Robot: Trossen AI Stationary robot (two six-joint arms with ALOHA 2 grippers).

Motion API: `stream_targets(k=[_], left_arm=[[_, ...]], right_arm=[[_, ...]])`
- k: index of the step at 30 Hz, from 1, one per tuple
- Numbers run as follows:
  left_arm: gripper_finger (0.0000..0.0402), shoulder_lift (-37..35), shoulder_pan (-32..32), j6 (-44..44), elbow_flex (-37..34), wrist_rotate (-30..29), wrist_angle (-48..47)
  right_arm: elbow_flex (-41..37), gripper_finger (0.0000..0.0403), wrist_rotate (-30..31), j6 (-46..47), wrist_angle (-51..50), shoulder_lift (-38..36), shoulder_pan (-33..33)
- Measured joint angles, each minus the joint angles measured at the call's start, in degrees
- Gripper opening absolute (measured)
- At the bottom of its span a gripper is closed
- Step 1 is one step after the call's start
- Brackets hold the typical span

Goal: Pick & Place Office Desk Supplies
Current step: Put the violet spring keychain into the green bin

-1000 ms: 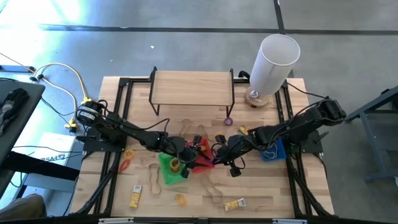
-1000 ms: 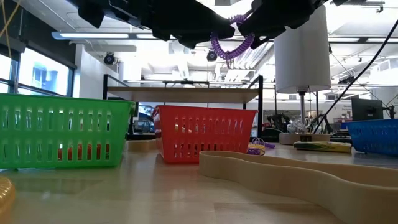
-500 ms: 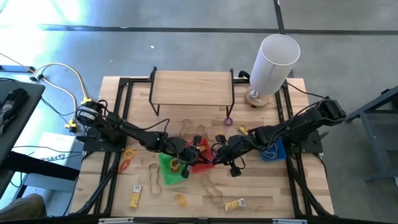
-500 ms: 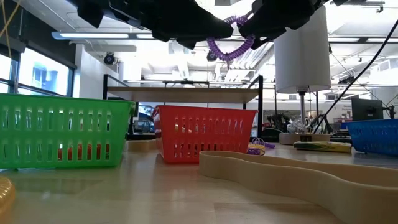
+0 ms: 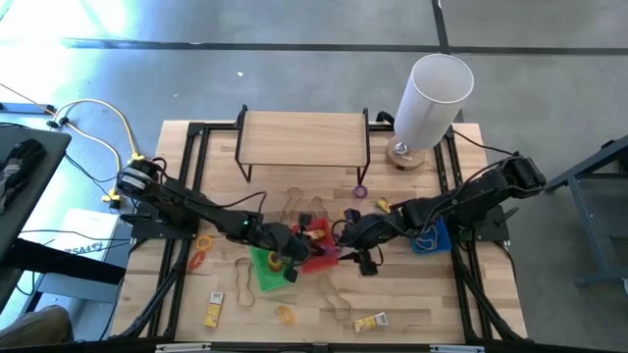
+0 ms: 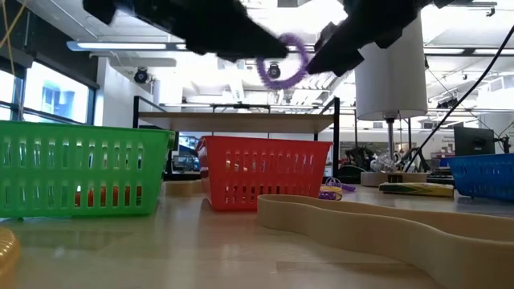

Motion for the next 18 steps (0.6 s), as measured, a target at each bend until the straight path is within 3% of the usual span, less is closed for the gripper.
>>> stream_targets(k=[3,11,18], left_arm=[[0.0004,-3.85,-2.53,-2.47,0.68,-5.18,-8.72],[0.0004,-14.40,-10.72,-16.43,1.27,-4.61,-29.24],[0.0003,-16.55,-11.58,-29.92,1.28,7.15,-41.35]], right_arm=[[0.00,0.0203,0.00,0.10,-1.44,0.00,0.43],[-0.11,0.0208,-0.13,0.10,-1.22,0.00,0.78],[-0.15,0.0200,-0.07,0.04,-0.60,0.00,0.79]])
